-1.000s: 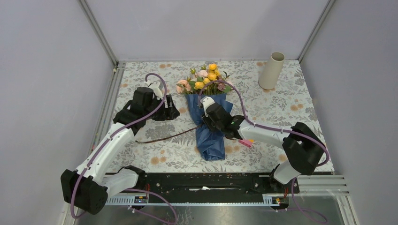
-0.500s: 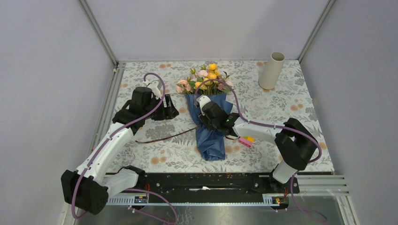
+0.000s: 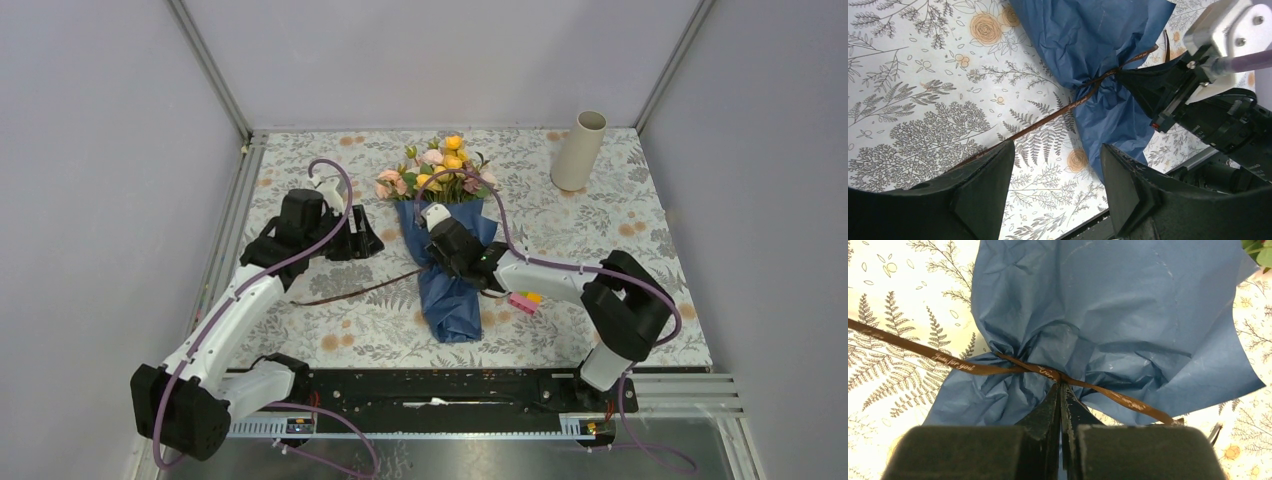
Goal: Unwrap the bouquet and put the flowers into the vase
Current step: Untie the ribbon from the wrapping paper.
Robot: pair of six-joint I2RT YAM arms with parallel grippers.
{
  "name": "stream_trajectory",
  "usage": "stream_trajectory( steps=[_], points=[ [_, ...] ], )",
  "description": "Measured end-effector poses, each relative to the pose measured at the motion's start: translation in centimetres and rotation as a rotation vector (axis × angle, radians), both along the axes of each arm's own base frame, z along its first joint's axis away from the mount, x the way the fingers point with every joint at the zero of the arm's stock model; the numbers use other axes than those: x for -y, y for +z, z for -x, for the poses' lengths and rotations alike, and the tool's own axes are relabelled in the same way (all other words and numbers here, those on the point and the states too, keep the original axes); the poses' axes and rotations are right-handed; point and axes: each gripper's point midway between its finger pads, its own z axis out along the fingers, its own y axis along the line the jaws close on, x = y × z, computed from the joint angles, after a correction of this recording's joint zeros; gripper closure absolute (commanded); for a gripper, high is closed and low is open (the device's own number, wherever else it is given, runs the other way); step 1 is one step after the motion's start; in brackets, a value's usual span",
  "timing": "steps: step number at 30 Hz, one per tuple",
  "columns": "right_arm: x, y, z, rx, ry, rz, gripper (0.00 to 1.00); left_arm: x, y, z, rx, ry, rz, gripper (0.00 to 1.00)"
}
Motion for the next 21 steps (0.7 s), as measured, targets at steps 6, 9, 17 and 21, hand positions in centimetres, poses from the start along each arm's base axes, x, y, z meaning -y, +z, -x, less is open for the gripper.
stream_trajectory(
  steps=[6, 9, 17, 21],
  points=[
    [1.0, 2.7, 0.6, 0.05, -0.033, -0.074, 1.0, 0.9, 0.5, 0.9, 0.01, -0.022, 0.029, 0.33],
    [1.0, 4.8, 0.6, 0.087, -0.047, -0.137, 1.0, 1.9, 1.5, 1.5, 0.051, -0.046, 0.063, 0.33],
    [1.6, 4.1, 0.8, 0.079, -0.133, -0.191, 1.0, 5.3, -0.9, 1.9, 0.059, -0.093, 0.128, 0.34],
    [2.5, 2.6, 1.9, 0.04, -0.154, -0.196, 0.82, 7.3, -3.1, 2.1, 0.038, -0.132, 0.113, 0.34]
  ],
)
